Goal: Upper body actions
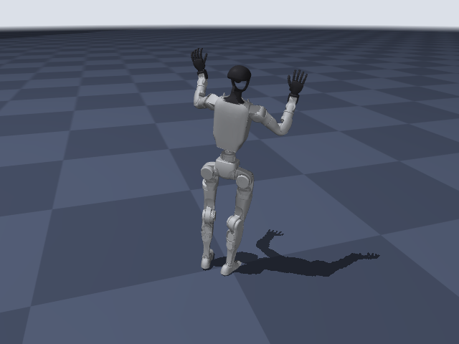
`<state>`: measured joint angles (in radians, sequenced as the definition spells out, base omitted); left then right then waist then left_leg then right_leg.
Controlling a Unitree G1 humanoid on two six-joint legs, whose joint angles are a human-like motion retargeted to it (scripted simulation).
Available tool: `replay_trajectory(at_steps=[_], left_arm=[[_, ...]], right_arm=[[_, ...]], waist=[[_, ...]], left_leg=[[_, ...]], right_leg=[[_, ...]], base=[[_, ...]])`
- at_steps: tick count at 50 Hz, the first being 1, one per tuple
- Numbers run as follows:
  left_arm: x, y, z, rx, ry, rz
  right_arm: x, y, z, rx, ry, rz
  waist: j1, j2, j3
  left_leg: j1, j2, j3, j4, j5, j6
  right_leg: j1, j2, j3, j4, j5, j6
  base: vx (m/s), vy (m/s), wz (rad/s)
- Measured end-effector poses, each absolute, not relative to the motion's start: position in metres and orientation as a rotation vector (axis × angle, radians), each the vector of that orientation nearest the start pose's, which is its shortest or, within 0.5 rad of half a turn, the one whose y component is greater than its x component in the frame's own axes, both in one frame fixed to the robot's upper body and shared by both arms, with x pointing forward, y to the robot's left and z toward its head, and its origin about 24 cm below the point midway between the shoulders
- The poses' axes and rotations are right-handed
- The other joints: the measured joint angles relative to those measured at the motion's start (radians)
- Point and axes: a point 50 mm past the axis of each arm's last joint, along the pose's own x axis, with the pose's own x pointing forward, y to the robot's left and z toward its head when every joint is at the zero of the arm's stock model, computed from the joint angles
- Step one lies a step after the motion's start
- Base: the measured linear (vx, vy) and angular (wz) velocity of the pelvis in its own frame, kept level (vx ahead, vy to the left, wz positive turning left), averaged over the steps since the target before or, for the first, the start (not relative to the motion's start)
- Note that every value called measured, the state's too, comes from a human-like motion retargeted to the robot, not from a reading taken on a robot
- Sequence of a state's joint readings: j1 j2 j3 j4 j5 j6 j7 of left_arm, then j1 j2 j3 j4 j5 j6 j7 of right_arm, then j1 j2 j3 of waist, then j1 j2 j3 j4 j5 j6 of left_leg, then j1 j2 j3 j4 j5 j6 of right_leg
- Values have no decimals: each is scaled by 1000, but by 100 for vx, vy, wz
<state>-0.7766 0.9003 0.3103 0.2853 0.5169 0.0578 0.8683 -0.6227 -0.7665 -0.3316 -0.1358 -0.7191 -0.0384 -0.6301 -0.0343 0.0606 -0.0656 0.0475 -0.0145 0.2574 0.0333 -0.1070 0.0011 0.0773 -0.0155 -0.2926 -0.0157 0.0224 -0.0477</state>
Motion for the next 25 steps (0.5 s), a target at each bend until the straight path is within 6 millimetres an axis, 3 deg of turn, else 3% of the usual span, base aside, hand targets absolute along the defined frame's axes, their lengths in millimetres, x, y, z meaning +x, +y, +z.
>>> replay_trajectory(at_steps=[5, 7, 10, 15, 20, 25], left_arm=[[254, 399, 297, 465, -706, 1504], [254, 408, 282, 361, -652, 1484], [253, 410, 275, 325, -638, 1420], [247, 373, 314, 674, -888, 1357], [241, 304, 361, 1141, -1279, 1157], [238, 247, 376, 1407, -1535, 965]], right_arm=[[259, -308, 313, -764, -869, -1048], [264, -306, 309, -613, -858, -926], [258, -291, 315, -468, -997, -794], [222, -262, 342, -657, -1324, -869], [184, -208, 358, -924, -1760, -819], [158, -170, 355, -1090, -2121, -778]], waist=[[-6, 9, 1], [-9, 14, 4], [-13, 18, 9], [-9, 12, 20], [-4, 11, 12], [0, 13, 8]], left_leg=[[0, 1, 2, 0, 0, -1], [0, 2, 1, 1, 0, -1], [-1, 2, -1, 0, 0, 0], [0, -2, -7, 0, 2, 0], [-6, -2, -13, -1, 3, 0], [-5, -1, -14, 1, 2, 0]], right_leg=[[-1, 0, 2, 1, 0, 0], [0, 1, 1, 1, 0, 0], [-1, 2, 0, 1, 0, 0], [4, -1, -7, -1, 0, 0], [0, -1, -13, -2, -1, 0], [3, 0, -13, -1, -2, 0]], base=[[0, 0, 0], [0, 0, 0], [0, 0, 0], [0, 0, 0], [0, 0, 0], [0, 0, 0]])
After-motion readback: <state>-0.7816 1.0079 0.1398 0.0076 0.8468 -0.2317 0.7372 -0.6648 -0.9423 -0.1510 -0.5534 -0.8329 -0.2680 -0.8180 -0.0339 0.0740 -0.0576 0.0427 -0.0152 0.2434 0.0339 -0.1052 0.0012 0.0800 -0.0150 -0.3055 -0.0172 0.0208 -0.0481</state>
